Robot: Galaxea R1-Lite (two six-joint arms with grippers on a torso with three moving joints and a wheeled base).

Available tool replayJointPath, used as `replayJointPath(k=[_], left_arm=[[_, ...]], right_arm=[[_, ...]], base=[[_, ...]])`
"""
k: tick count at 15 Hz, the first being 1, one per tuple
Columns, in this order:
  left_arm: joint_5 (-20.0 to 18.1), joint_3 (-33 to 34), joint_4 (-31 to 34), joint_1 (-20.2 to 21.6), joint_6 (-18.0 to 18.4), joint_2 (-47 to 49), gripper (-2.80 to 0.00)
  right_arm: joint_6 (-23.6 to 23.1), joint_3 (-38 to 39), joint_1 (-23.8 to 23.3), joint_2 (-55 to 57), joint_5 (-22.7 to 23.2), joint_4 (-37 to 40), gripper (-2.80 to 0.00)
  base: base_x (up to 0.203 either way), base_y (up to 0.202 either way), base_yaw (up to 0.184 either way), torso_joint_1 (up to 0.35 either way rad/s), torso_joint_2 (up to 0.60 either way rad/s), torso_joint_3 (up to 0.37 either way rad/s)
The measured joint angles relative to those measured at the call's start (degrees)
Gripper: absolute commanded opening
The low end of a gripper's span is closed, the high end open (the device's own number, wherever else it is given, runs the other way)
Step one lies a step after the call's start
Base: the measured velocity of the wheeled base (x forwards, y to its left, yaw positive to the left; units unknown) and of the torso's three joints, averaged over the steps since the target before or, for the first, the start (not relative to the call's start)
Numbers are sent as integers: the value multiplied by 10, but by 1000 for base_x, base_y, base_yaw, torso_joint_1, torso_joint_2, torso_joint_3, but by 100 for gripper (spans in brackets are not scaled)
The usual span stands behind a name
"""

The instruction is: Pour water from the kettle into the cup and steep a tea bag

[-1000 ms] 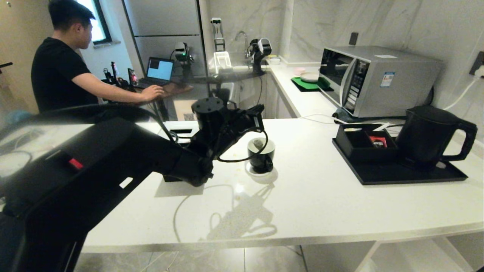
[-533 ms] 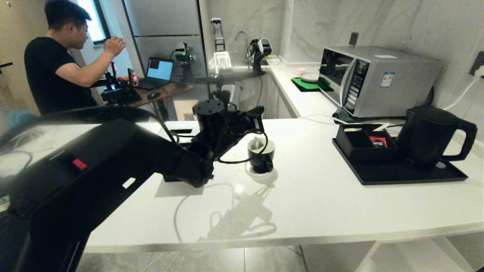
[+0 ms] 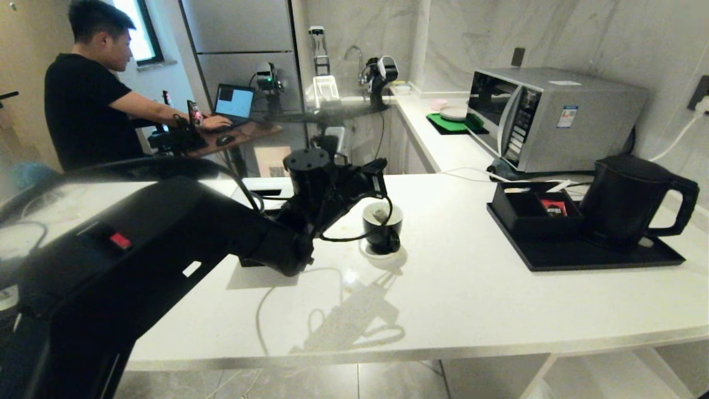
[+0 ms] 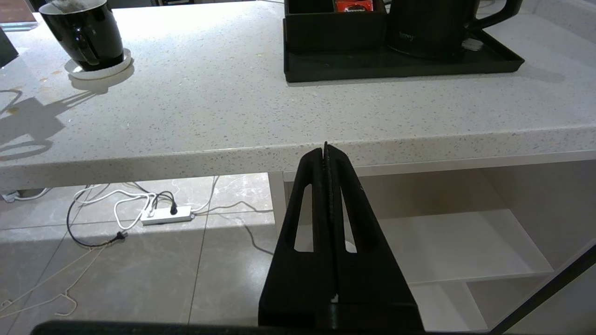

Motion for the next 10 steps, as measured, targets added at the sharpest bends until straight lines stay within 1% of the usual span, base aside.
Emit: replayJointPath(k=[10], left_arm=[[5,2,-6,0,1,20,-280]], right_arm=[[0,0,0,0,0,0,-280]], base=[[0,0,0,0,0,0]])
